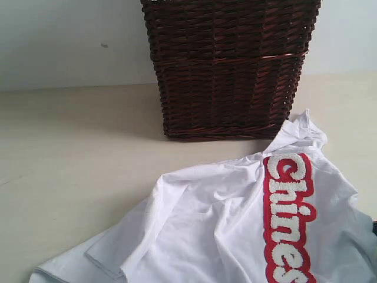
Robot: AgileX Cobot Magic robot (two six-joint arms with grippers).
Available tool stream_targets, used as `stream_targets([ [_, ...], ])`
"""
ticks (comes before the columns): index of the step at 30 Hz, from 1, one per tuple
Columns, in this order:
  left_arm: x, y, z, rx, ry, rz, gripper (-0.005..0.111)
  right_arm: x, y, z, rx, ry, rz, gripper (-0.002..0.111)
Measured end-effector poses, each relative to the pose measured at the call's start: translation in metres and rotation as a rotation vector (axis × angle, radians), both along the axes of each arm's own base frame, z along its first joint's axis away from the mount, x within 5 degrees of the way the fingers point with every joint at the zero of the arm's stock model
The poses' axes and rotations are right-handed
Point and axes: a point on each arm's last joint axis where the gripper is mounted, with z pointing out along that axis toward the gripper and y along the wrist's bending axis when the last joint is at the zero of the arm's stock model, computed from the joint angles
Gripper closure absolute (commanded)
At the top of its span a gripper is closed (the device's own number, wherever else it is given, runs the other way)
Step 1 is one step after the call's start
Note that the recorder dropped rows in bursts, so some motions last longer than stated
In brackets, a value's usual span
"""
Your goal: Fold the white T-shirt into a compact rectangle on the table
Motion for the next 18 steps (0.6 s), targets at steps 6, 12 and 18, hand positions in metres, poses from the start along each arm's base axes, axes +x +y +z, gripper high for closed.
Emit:
stream_targets([
  [6, 0.000, 0.000, 0.000, 0.000, 0.000, 0.000, 0.107, 0.004, -0.005, 0.023, -0.093, -0.043, -0.038, 0.108],
  [12, 0.000, 0.000, 0.000, 0.000, 0.000, 0.000, 0.107, 0.006, -0.008, 0.052, -0.222, -0.136, -0.060, 0.107],
  [18, 0.000, 0.000, 0.000, 0.000, 0.000, 0.000, 0.107, 0.006, -0.012, 0.050, -0.267, -0.096, -0.101, 0.068],
])
